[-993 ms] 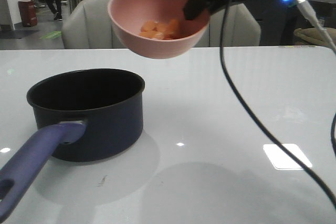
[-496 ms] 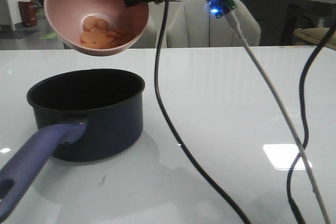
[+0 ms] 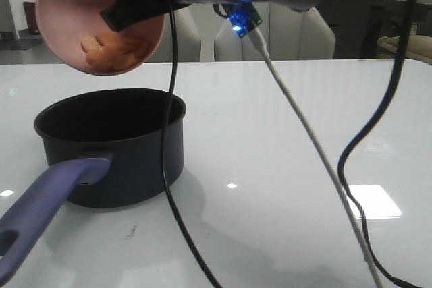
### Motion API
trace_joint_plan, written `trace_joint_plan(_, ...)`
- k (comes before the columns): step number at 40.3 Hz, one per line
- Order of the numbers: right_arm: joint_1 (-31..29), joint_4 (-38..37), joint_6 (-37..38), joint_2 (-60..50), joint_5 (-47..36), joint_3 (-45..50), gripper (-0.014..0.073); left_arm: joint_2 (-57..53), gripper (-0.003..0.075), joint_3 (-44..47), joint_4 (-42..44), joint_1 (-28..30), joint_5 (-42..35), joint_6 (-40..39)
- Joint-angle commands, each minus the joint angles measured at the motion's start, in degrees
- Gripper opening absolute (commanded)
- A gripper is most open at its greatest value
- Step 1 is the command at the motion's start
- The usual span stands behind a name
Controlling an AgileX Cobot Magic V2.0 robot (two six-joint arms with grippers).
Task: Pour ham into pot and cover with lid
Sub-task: 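Lift the pink bowl with the right gripper over the saucepan, then tilt the bowl with the right gripper to pour slices into the saucepan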
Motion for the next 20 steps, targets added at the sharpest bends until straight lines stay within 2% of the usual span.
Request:
trace_joint_plan(1, 1.12, 0.57, -10.11, -1.18, -11.6, -0.84, 0.0137, 0.56, 0.0638, -1.58, -0.61, -0.38, -4.34, -0.16)
trace_joint_plan(12, 1.86, -0.16, -26.54, 5.35, -33.17, -0.31, 0.0137, 0.56, 0.0638, -1.58, -0.61, -0.38, -4.34, -0.16)
trace_joint_plan(16, 1.86, -2.11, -31.63, 6.36, -33.51, -0.05, 0.0137, 0.56, 0.0638, -1.58, -0.61, -0.38, -4.34, -0.16)
trace_joint_plan(20, 1.86, -6.44, -31.91, 6.58, -33.51, 1.0, 0.0137, 0.56, 0.0638, -1.58, -0.61, -0.38, -4.34, -0.16)
